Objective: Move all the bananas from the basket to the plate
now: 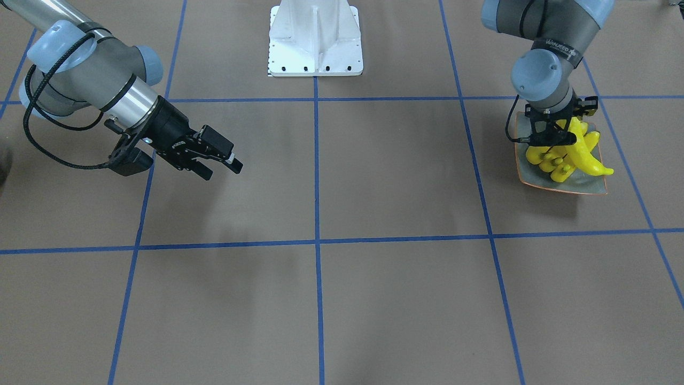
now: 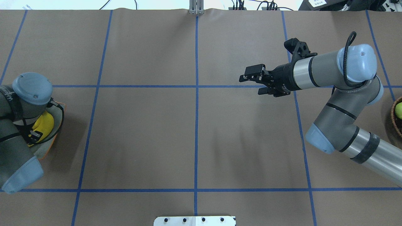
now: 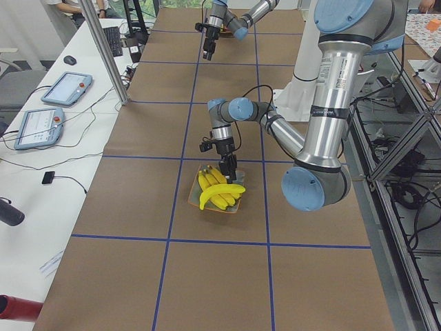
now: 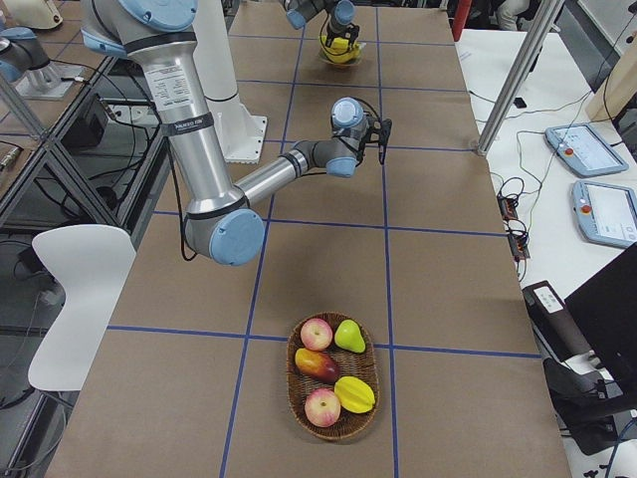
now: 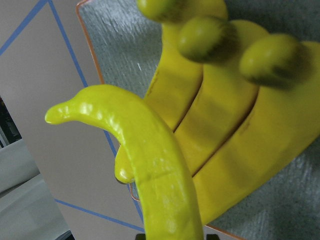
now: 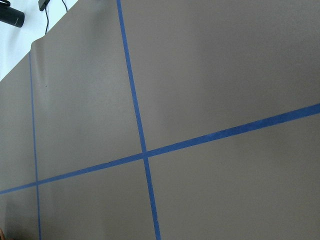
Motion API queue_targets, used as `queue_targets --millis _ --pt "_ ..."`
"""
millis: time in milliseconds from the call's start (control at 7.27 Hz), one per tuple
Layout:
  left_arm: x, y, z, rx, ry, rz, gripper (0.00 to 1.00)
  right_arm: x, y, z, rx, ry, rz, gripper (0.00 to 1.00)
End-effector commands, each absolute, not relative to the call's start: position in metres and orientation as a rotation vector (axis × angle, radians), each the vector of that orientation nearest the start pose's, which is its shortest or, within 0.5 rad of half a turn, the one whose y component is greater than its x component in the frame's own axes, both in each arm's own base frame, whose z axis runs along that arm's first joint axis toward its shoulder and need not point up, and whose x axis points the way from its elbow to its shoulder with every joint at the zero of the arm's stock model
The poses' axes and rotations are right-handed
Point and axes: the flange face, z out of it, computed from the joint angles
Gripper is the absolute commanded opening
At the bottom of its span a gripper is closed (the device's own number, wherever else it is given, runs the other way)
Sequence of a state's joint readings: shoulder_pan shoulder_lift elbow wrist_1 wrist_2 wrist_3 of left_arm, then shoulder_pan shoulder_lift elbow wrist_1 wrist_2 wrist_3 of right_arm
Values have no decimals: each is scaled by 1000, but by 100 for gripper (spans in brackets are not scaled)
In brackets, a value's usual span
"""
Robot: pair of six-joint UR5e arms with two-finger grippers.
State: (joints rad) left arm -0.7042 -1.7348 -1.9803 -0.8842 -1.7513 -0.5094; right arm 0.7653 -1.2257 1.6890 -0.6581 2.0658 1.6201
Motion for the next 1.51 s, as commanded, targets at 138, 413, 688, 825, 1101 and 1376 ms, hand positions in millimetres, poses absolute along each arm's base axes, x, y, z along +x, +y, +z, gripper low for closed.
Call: queue_targets --millis 138,413,688,825,1101,1376 --pt "302 -408 467 -190 81 347 70 -372 -477 305 85 -1409 335 100" --pt "312 -408 436 -191 172 351 78 -370 -477 304 88 -1411 337 100" --pt "309 -411 381 -95 260 356 84 -340 -477 322 101 -1393 359 100" --pt "291 -415 354 -73 354 339 92 -317 -484 336 90 -1374 375 100" --pt "211 -460 325 -14 603 318 96 -255 -500 379 118 -1314 335 100" --pt "139 -496 324 0 762 177 96 -170 -529 416 156 -1204 291 100"
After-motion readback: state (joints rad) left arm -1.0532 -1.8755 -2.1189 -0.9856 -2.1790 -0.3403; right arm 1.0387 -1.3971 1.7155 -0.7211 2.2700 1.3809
